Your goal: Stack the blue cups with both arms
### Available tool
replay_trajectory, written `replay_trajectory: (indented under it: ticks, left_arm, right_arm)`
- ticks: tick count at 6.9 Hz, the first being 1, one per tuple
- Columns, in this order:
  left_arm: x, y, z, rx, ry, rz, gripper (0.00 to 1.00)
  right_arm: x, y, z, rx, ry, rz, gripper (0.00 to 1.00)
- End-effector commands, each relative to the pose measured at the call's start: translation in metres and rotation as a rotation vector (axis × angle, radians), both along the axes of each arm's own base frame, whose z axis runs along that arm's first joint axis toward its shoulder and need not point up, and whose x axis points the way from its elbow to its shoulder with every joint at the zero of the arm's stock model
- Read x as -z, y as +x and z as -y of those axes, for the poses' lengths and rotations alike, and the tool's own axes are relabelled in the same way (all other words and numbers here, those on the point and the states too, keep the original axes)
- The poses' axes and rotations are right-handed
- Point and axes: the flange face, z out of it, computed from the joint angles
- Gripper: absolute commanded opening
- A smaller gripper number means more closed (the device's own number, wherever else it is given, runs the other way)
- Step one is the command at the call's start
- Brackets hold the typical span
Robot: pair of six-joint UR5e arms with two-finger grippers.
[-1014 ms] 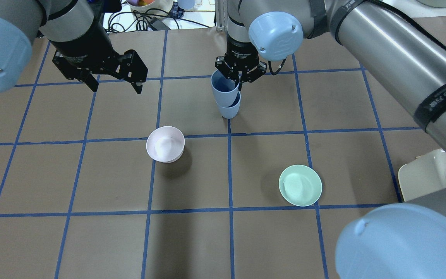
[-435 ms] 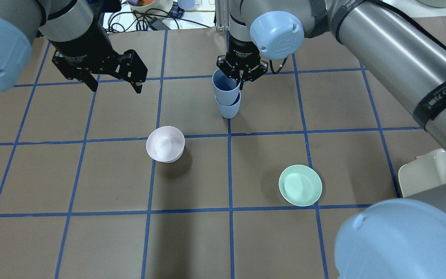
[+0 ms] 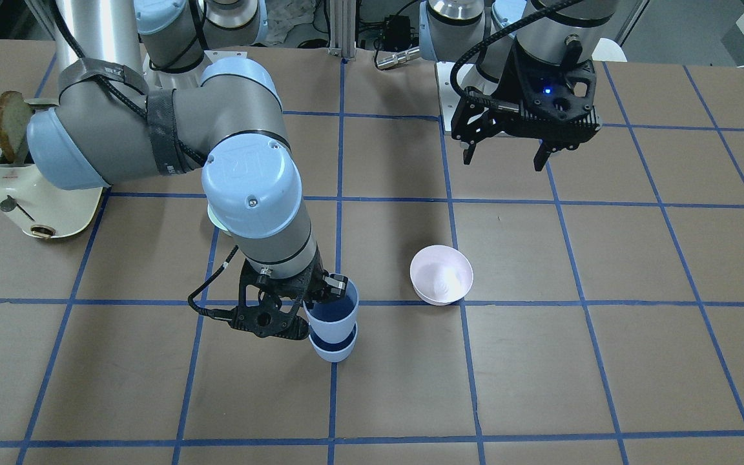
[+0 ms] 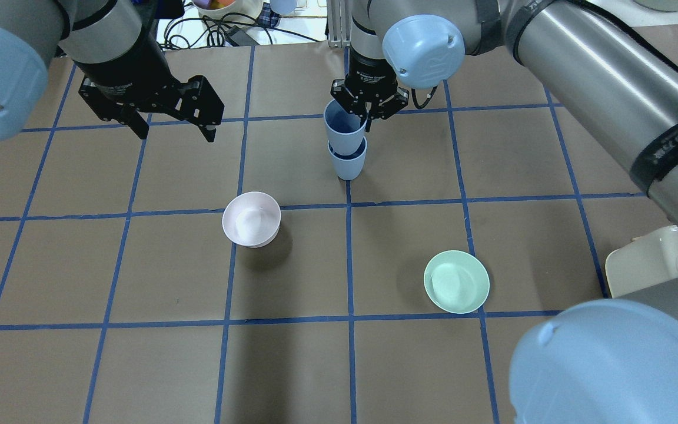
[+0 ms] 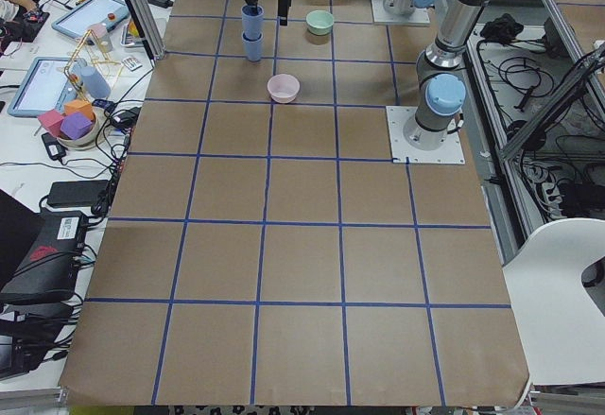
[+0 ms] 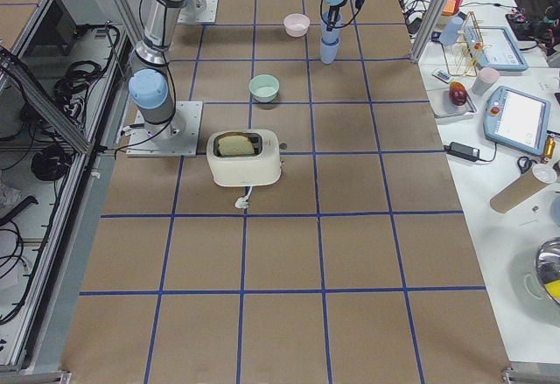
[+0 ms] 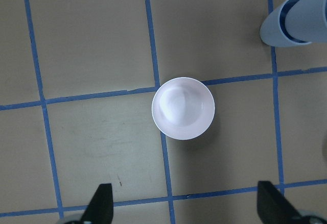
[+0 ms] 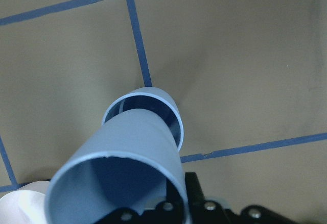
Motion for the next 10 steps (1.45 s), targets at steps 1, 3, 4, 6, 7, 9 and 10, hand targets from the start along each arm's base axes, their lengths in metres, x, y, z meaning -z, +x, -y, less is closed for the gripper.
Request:
replay_trajectory:
  ticks: [1, 3, 4, 6, 7, 9, 10]
  left_arm:
    - [0.000, 0.000, 0.000, 0.000, 0.000, 0.000, 1.00]
    - [0.001, 0.000, 0.000, 0.000, 0.001, 0.000, 1.00]
    - [0.001, 0.000, 0.000, 0.000, 0.001, 0.002, 1.00]
    - [0.001, -0.001, 0.000, 0.001, 0.001, 0.002, 1.00]
    - [0.001, -0.001, 0.000, 0.001, 0.001, 0.002, 1.00]
    - [0.001, -0.001, 0.000, 0.002, 0.001, 0.000, 1.00]
    - [0.001, -0.001, 0.000, 0.001, 0.001, 0.002, 1.00]
  right_arm:
    - [-0.001, -0.002, 0.001, 0.004, -0.003, 0.001, 0.79]
    - [-0.037, -0.042, 0.012, 0.056, -0.036, 0.002, 1.00]
    - [-0.065, -0.078, 0.005, 0.062, -0.041, -0.001, 1.00]
    - [-0.099, -0.143, -0.017, -0.021, 0.026, -0.023, 1.00]
    - [-0.113, -0.169, -0.029, -0.043, 0.033, -0.059, 1.00]
    - [-0.123, -0.190, -0.054, -0.074, 0.026, -0.065, 1.00]
    - [-0.132, -0.190, -0.073, -0.063, 0.014, -0.066, 1.00]
